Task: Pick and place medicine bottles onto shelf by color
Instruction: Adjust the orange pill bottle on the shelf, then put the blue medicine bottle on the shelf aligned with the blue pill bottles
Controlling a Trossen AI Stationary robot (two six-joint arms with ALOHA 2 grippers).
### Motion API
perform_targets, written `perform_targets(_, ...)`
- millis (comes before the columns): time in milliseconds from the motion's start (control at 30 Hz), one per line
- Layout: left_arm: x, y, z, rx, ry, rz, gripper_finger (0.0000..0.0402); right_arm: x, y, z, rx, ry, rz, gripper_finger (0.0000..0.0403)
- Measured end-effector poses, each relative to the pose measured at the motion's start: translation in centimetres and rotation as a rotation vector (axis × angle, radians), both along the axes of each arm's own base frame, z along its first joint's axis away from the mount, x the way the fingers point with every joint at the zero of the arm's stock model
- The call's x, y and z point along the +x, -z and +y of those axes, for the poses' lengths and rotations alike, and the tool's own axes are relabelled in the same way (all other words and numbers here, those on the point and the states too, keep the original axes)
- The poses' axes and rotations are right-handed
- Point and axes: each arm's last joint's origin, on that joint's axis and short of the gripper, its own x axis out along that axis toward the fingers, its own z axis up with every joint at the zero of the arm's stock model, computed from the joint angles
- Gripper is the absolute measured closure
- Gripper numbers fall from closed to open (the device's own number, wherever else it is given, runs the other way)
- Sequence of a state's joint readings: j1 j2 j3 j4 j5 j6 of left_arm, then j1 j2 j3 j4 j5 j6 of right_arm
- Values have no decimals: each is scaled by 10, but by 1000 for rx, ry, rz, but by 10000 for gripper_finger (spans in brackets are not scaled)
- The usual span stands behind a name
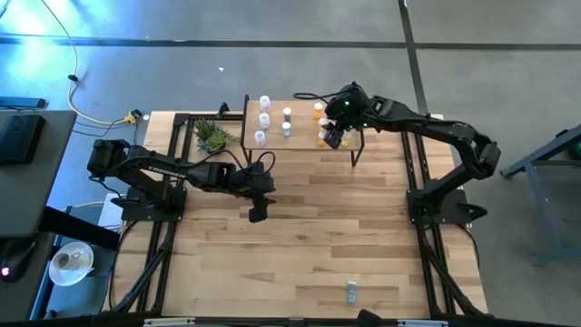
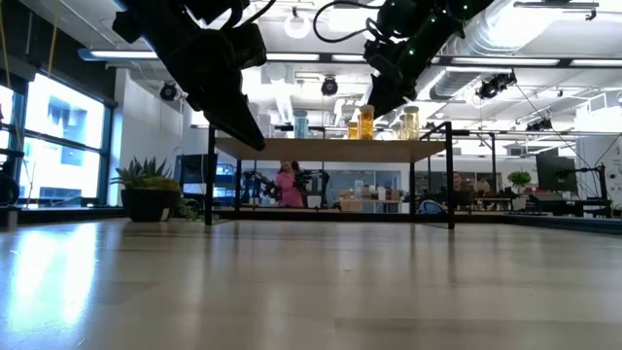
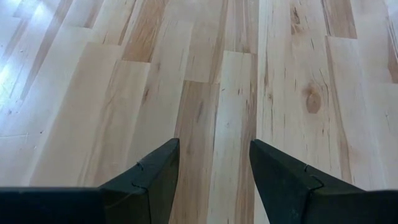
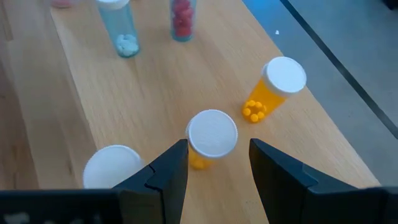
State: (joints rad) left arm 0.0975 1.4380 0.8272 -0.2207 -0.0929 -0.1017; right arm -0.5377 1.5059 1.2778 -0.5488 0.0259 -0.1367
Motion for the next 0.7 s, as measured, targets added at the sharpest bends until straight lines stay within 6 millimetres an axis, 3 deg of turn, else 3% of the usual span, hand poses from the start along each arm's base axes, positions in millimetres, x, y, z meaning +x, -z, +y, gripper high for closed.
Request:
perform_targets(400,0,0,0,0,0,0,216,0,-4,2,-11,-6,-18,240)
perform_targets(700,0,0,0,0,0,0,216,1,-31,11,25,-4,-13,240)
